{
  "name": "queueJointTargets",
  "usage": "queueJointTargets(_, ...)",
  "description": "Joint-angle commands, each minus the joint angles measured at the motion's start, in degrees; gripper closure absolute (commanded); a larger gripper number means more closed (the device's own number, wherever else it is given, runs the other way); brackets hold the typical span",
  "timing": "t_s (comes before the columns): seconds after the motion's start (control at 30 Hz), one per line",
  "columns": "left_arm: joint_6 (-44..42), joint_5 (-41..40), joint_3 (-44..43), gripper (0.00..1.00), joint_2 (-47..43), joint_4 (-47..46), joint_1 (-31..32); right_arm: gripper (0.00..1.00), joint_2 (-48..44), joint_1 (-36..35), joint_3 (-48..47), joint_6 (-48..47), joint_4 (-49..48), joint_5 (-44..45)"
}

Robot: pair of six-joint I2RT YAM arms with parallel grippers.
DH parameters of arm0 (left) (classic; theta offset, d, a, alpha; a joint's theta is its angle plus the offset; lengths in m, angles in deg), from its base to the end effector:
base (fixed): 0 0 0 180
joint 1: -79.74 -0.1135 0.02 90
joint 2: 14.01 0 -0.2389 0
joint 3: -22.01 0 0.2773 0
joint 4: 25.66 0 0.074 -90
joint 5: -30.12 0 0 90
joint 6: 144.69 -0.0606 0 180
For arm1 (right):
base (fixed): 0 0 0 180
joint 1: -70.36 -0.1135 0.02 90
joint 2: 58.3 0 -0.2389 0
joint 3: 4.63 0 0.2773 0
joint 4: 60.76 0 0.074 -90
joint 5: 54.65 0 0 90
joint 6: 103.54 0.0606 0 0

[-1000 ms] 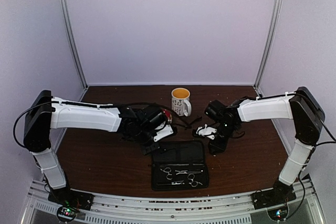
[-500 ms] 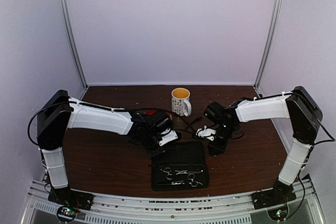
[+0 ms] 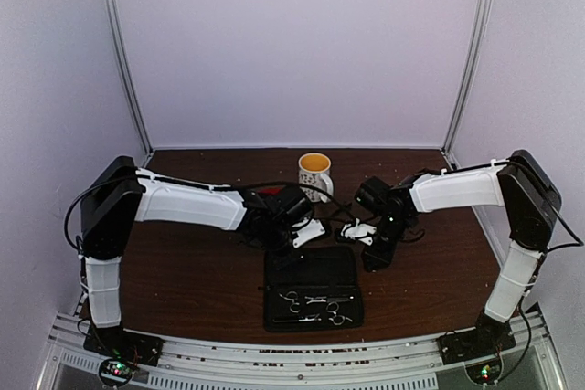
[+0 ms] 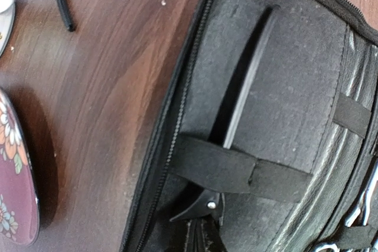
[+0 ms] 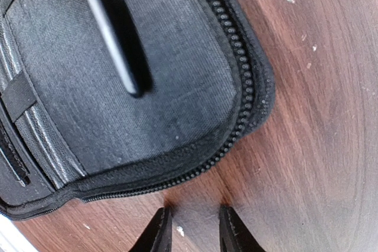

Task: Sort the hair-cutting tools

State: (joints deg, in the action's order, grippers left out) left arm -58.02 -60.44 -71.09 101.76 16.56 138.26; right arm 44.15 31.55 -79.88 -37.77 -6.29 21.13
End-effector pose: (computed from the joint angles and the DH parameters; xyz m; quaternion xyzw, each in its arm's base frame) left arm 0.2286 -0.3723 0.0999 0.5007 0.8379 -0.0965 0.1949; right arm 0.2536 0.2230 0.0887 -0.5251 0.8390 0.1316 0.0558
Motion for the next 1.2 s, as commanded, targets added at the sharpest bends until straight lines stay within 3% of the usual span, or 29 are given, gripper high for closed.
queueJointTargets(0.0,-0.11,2.54,-2.59,0.98,1.62,-2.29,0.69,0.72,0.89,0.22,-0.95,-0.58,0.45,-0.31)
queueJointTargets(0.33,-0.35,-0.88,-0.72,0.95,-0.92,-0.90,0.80,0.71,0.42,0.22,-0.96,-0.60,0.65,-0.21)
queueJointTargets(0.5,-0.24,-7.01,0.87,0.86,-4.12,2.56,0.67,0.68,-1.14,0.73,-1.84,0.54,1.68,1.70)
queueJointTargets(0.7,-0.21,-10.61,1.00,0.70,-12.90,8.46,0.54,0.62,-8.75,2.81,-6.77,0.33,5.61,10.53)
queueJointTargets(0.97,-6.17,-22.83,-5.40,0.56,-19.44,9.30,-0.28,0.44,-12.63,5.44,-14.53,-2.76,1.25,16.45)
queueJointTargets(1.03,-5.07,-22.68,-7.21,0.52,-20.24,7.75,-1.39,0.29,-11.95,5.81,-16.80,-1.98,-1.60,20.04)
queueJointTargets(1.1,-2.92,-19.86,-6.92,0.51,-21.40,4.14,-2.68,0.20,-9.33,6.51,-21.63,-1.79,-0.30,18.03)
queueJointTargets(1.17,-1.51,-15.83,-5.76,0.51,-22.47,0.64,-3.81,0.19,-5.94,6.93,-25.94,-2.93,2.40,15.69)
